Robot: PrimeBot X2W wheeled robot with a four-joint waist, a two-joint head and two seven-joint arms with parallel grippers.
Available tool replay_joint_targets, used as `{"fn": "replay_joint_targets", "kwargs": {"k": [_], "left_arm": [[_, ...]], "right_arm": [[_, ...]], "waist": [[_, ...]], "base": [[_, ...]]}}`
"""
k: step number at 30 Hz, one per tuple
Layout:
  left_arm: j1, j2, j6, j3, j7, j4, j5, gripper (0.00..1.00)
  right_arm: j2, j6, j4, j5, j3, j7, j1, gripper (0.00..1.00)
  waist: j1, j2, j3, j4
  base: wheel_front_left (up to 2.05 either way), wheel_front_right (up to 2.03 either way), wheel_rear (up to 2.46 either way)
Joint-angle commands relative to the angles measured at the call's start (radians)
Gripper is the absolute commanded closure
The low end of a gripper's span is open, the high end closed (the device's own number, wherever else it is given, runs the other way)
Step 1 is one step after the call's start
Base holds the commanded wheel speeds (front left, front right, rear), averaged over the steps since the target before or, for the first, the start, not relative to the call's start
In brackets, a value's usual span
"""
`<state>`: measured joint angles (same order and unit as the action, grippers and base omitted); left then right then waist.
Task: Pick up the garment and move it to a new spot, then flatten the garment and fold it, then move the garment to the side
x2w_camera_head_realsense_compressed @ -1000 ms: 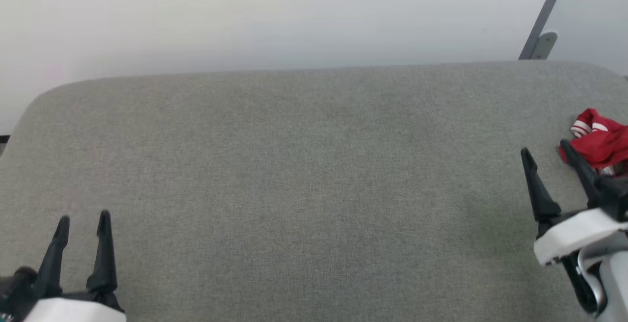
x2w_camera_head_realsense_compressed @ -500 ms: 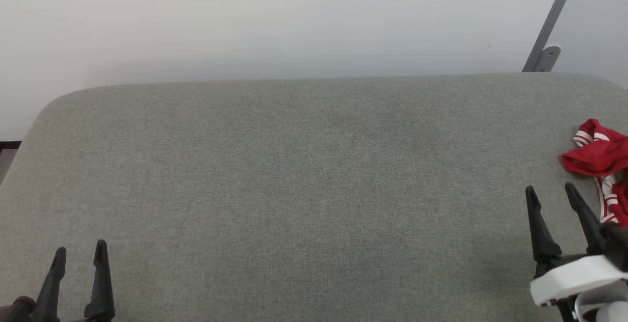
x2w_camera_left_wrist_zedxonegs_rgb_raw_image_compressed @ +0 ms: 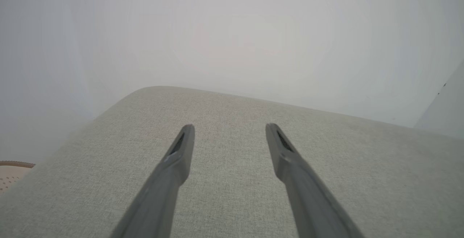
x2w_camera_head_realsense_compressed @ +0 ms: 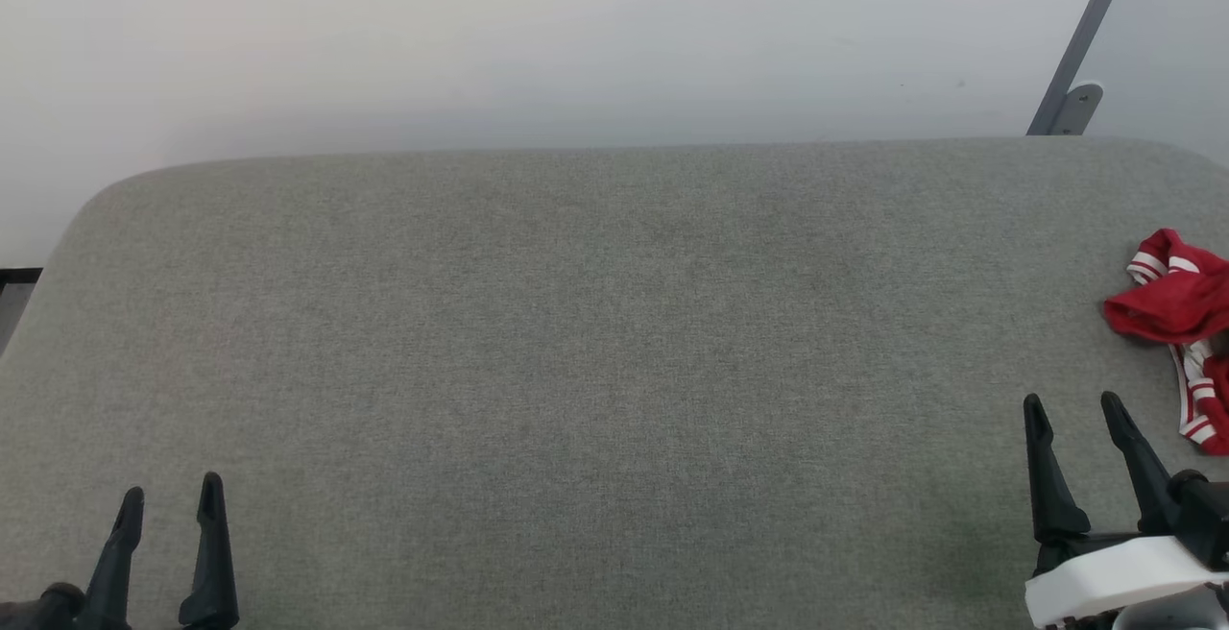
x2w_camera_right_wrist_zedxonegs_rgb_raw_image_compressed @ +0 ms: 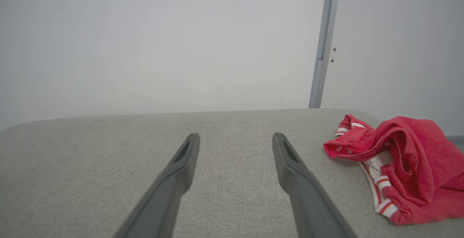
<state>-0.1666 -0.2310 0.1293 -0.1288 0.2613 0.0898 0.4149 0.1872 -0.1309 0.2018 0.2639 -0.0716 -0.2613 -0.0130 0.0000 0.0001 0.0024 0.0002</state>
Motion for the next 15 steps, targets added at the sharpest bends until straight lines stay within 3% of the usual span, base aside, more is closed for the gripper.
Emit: {"fn": "replay_joint_targets", "kwargs": {"k": [1,15], "left_arm": [[0.005,-0.001,0.001,0.002,0.005,-0.003,-0.006,0.00],[0.004,0.014,0.001,0.010,0.005,-0.006,-0.004,0.00]], "right_arm": [[-0.007,0.000,-0.007,-0.004,-0.004,-0.004,-0.009,0.00],[-0.050,0.000,0.003,-0.017,-0.031,-0.004,-0.021,0.00]], "waist": [[0.0000,-0.0001,0.001,0.000],[0.0000,-0.0001,0.001,0.004]], "base": [[0.00,0.00,0.00],[0.00,0.00,0.00]]}}
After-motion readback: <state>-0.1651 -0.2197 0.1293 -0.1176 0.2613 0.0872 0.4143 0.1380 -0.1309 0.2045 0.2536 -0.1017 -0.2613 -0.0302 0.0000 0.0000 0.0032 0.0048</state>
